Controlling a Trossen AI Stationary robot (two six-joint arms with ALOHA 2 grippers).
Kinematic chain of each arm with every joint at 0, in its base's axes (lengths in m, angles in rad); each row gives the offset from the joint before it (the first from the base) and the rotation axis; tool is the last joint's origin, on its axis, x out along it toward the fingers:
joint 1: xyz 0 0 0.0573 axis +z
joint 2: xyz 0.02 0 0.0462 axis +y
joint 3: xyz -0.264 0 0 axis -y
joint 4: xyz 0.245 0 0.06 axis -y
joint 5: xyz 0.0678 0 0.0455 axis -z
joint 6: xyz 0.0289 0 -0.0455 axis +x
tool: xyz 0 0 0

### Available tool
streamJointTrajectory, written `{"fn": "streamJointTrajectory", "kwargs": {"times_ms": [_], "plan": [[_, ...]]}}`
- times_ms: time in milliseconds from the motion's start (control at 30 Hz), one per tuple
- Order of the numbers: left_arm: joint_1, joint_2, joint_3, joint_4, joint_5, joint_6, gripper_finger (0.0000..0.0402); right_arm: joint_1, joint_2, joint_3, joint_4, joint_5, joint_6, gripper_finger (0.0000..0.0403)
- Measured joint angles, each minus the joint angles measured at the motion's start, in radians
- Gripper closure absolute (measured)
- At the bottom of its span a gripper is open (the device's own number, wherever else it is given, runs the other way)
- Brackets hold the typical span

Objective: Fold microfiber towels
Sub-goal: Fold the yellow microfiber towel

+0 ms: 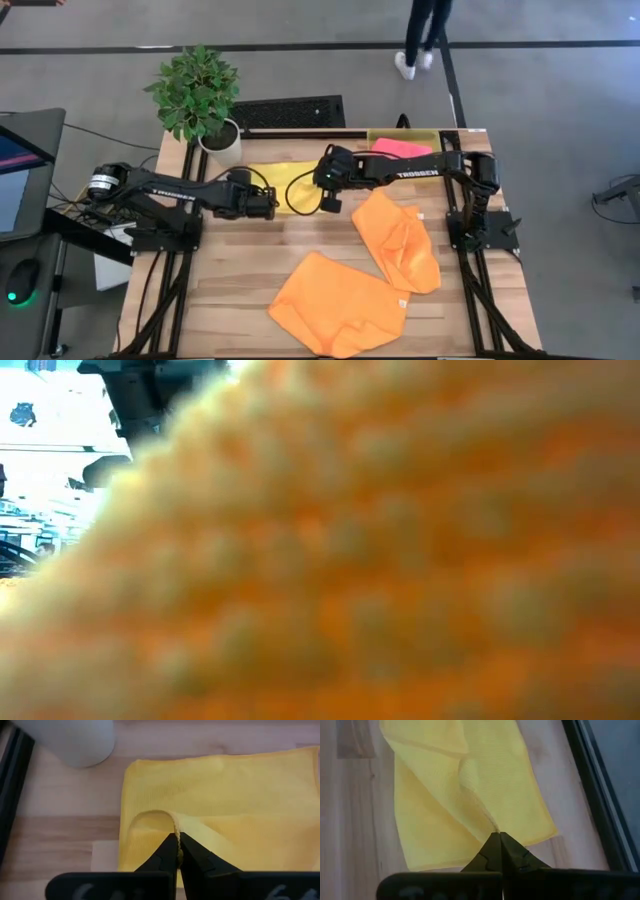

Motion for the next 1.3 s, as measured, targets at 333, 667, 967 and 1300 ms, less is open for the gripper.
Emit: {"fn": "streamJointTrajectory", "kwargs": {"times_ms": [333,667,967,1300], "plan": [[0.068,0.000,0.000,-0.002,0.007,-0.021,0.0401,-0.008,0.000,0.000,0.004,-0.001,0.000,0.0380],[0.158,0.000,-0.036,0.002,0.017,-0.060,0.0364,-0.028,0.001,0.000,0.017,-0.002,0.000,0.0351],[0.220,0.000,-0.101,0.037,0.060,0.004,0.0296,-0.066,0.002,0.000,0.034,-0.003,0.000,0.0293],[0.152,-0.034,-0.029,0.041,0.134,0.215,0.0278,-0.003,0.002,-0.003,0.012,-0.319,-0.190,0.0240]]}}
